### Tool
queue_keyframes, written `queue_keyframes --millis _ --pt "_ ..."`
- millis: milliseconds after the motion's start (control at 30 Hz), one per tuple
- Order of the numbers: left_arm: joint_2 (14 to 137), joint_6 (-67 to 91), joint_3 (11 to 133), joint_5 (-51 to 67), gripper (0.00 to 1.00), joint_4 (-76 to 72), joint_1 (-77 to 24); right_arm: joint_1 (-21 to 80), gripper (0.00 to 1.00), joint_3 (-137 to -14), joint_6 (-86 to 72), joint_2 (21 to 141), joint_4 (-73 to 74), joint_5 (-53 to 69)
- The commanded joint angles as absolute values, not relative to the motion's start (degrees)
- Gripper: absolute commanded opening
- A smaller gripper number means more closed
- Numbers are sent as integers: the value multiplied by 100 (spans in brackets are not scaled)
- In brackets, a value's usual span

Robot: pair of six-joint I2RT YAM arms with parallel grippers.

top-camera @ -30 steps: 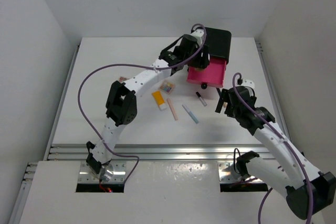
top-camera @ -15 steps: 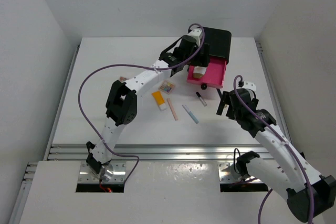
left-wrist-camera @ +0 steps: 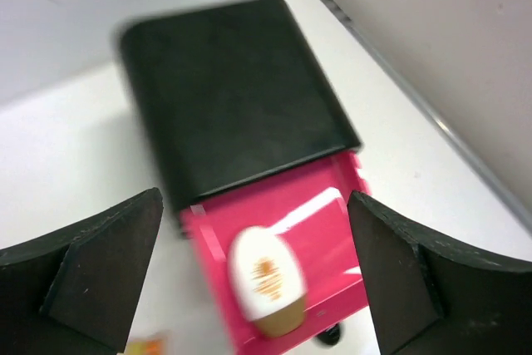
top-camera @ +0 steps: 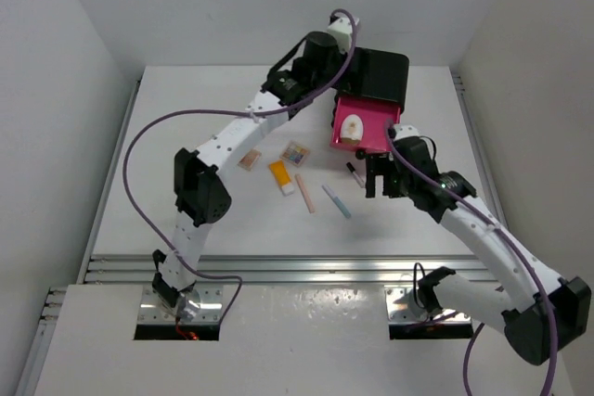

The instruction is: Organize the makeup

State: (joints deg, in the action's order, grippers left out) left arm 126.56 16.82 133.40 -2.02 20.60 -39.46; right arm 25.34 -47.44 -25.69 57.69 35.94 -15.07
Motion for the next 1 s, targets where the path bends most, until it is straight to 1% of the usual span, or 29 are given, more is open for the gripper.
queue_keyframes --millis 0,33,67,100,133,167,200,233,267,300,333,367,400,433,467,500,533,567,667,700,767,967 --pt "11367 644 12984 -650 100 2065 -3482 2969 94 -5438 -1873 6439 3208 -897" --pt "11121 320 12764 -703 100 2161 -3202 3049 93 -5545 -1794 6608 3156 -749" --pt "10875 195 12257 -764 100 2214 -3051 3189 93 -5772 -1723 7158 3138 -451" --pt "10350 106 11974 -765 100 2319 -2876 3321 93 -6035 -1731 7346 3042 -300" --pt "10084 36 11675 -886 100 2373 -2717 3374 93 -6169 -1688 7565 3024 -38" --pt "9829 35 11063 -1079 100 2373 -2376 3523 93 -6492 -1661 8263 2893 243" --pt "9304 35 10735 -1194 100 2451 -2190 3620 89 -6817 -1600 8505 2866 350" --pt "9038 87 10401 -1335 100 2452 -2014 3717 88 -7186 -1600 8995 2839 412" --pt "8783 88 9745 -1562 100 2452 -1691 3813 88 -7407 -1591 9487 2874 413" --pt "8537 157 9416 -1625 100 2452 -1522 3875 88 -7601 -1600 9744 2891 422" --pt "8090 158 9074 -1626 100 2504 -1364 3911 86 -8273 -1608 10234 2909 474" --pt "7886 280 8444 -1826 100 2505 -1084 3981 84 -8497 -1643 10700 2961 562" --pt "7710 394 8159 -1915 100 2505 -942 3990 84 -8682 -1652 11123 2979 615" --pt "7569 509 7904 -1916 100 2627 -784 4034 84 -9267 -1661 11353 2979 676" --pt "7367 719 7693 -1916 100 2689 -513 4034 83 -9464 -1670 11556 3014 677" --pt "7296 808 7325 -1812 100 2689 -379 4043 83 -9814 -1661 12114 3049 685" --pt "7225 869 7147 -1758 100 2689 -274 4069 83 -9983 -1644 12277 3119 668" --pt "7225 922 7006 -1758 100 2689 -168 4078 83 -10411 -1557 12426 3172 651" --pt "7084 1002 6601 -1617 100 2689 140 4104 81 -10774 -1416 12998 3331 415" --pt "7032 1054 6514 -1539 100 2629 228 4122 81 -10767 -1398 13051 3314 300" --pt "6979 1055 6294 -1468 100 2567 229 4157 77 -10671 -1310 13140 3252 37" --pt "6979 1107 6152 -1293 100 2461 281 4262 76 -10670 -1134 13386 3339 -88"
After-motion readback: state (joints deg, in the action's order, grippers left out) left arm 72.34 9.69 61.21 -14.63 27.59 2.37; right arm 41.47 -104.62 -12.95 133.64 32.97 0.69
